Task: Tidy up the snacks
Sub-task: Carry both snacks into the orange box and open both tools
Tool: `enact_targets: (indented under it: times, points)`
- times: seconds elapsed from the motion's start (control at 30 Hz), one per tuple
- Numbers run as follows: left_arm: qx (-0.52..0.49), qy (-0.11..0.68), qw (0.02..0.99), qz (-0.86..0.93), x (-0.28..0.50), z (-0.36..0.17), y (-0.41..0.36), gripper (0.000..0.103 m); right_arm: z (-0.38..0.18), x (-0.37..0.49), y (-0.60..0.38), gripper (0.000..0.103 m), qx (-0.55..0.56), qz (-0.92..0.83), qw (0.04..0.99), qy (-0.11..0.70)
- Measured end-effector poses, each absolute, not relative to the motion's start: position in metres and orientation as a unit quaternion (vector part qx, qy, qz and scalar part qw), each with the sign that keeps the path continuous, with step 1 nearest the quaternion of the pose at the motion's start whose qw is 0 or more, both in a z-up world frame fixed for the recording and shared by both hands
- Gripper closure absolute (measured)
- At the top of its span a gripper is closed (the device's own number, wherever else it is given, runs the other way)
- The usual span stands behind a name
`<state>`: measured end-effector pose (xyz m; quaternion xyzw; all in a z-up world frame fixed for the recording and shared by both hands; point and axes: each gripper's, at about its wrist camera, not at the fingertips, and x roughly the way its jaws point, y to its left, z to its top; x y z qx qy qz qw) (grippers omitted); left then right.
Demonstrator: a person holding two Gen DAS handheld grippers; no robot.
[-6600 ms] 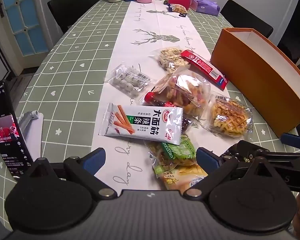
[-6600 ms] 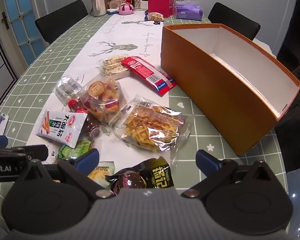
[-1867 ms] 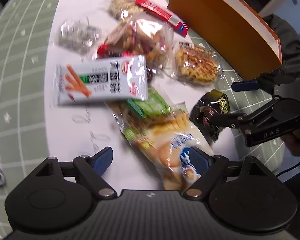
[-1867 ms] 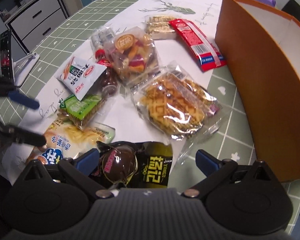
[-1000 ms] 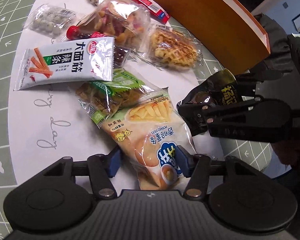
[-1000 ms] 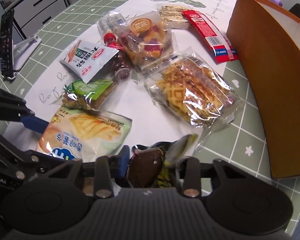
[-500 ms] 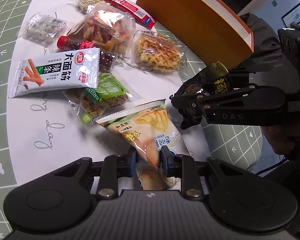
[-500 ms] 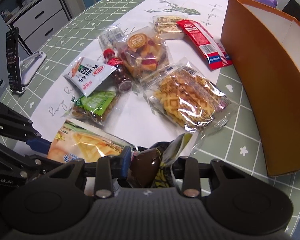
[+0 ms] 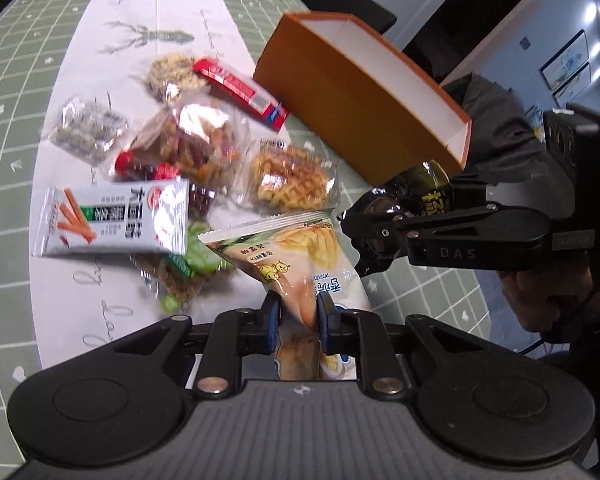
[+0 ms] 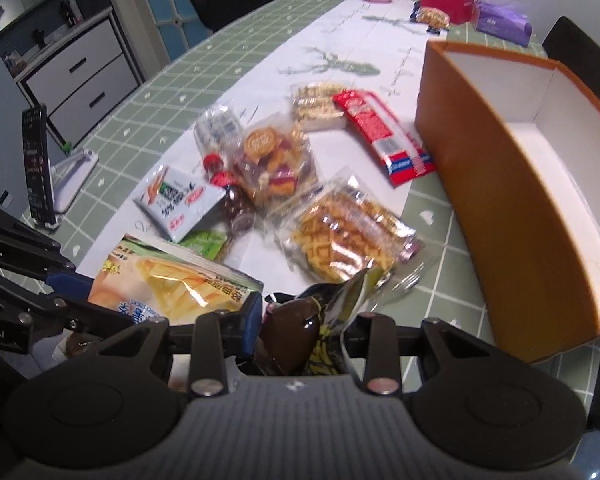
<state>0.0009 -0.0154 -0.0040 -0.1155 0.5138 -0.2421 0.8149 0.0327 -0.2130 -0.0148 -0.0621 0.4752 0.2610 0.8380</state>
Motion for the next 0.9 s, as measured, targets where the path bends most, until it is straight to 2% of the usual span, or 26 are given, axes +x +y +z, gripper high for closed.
enact_targets:
  times: [0.47,0.73,0.9]
  points:
    - [-0.102,0.454,0.848,-0.254,0.034,0.048,-0.045,0.082,0.041,0.054,-0.261,0.069,-0.028,0.219,0.881,0.419]
    - [-0.089,0.421,0.86,-0.274,0.074,0.083,-0.09,0.082,0.076,0.074,-0.31,0.07,0.016,0.158,0.912,0.378]
    - [-0.072,0.411,0.862,-0.286,0.101,0.091,-0.124,0.082,0.079,0.089,-0.34,0.07,0.037,0.121,0.918,0.376]
